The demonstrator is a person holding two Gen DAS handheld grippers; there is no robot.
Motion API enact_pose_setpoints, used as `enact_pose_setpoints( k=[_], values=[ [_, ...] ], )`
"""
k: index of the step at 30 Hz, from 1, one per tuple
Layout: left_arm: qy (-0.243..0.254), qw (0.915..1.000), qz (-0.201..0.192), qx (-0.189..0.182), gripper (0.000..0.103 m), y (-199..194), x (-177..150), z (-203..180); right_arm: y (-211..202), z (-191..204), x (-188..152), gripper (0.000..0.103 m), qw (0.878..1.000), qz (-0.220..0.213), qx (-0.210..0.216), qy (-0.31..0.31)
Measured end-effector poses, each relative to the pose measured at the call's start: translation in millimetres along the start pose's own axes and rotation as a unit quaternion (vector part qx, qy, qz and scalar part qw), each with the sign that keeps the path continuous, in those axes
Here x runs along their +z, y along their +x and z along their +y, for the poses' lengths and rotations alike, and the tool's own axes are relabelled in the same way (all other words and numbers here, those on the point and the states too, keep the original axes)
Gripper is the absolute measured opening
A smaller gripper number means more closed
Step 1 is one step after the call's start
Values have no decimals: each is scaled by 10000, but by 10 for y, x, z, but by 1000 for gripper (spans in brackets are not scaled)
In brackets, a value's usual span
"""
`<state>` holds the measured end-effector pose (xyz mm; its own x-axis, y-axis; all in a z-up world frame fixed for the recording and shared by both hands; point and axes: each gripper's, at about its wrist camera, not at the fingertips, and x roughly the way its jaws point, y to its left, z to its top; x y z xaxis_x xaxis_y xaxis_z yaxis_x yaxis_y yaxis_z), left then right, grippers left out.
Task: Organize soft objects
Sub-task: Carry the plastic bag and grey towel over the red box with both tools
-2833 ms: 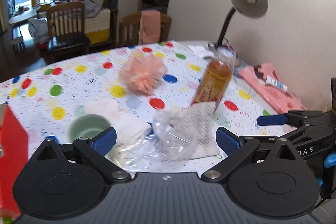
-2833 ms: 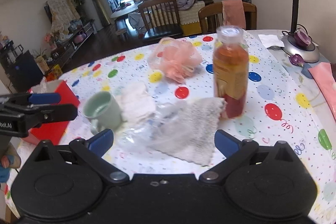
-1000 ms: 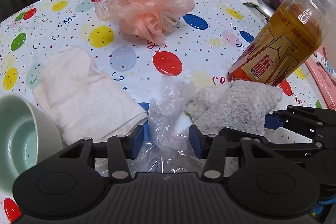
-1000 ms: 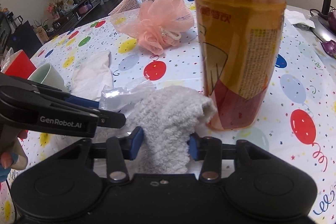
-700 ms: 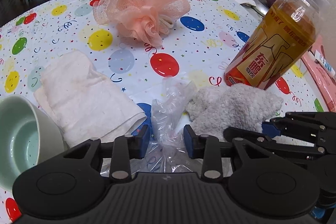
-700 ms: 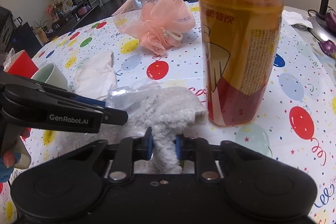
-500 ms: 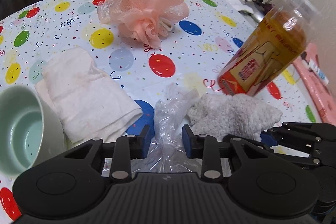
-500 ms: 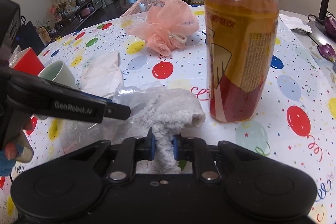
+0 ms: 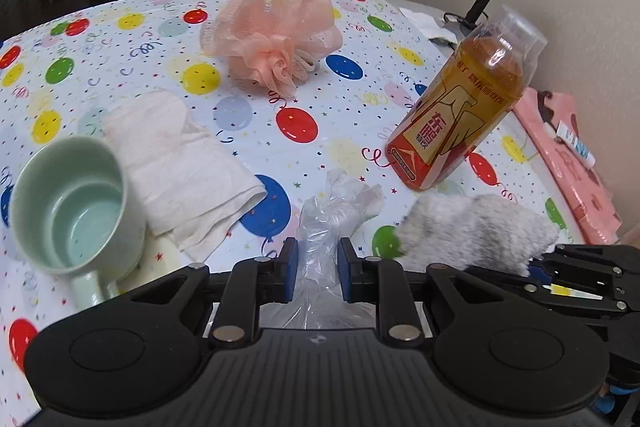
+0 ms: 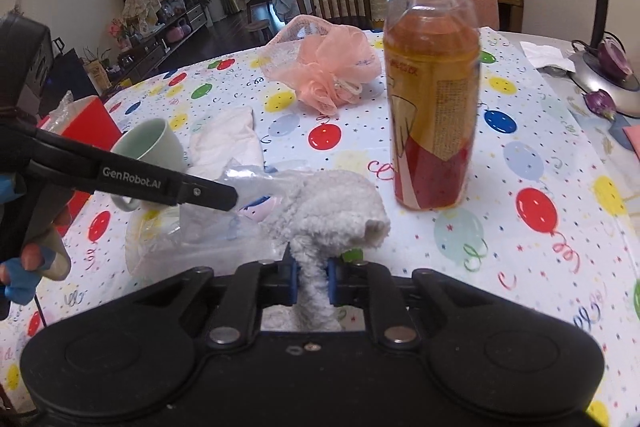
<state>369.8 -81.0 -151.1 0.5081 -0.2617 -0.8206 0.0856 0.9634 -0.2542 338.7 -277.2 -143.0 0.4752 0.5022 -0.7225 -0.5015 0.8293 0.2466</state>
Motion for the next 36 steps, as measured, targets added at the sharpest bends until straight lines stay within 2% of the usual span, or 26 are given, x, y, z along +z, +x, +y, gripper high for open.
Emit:
enact_pose_setpoints(
  k=[9,14,20,30,36],
  values=[
    [-47,9997,-229,-118,20,-432,-137,25,-433,64,-35,12,9997,-166,122,164],
    [-88,9992,-394,-41,20,-694,-226,91,-629,215,9,12,9995,-248,196,79],
    [-395,9973,-609,132,20,-1017,-341,272,-814,407,71,12,9985,-402,363,-21],
    [-752,9925,-925,262,20,-1532,-479,604,-865,867,223,12,9951,-488,788,-350],
    [-893,9869,-1234,523,20,-1881,-545,923,-777,1209,363,12,9917,-443,1044,-602]
  ],
)
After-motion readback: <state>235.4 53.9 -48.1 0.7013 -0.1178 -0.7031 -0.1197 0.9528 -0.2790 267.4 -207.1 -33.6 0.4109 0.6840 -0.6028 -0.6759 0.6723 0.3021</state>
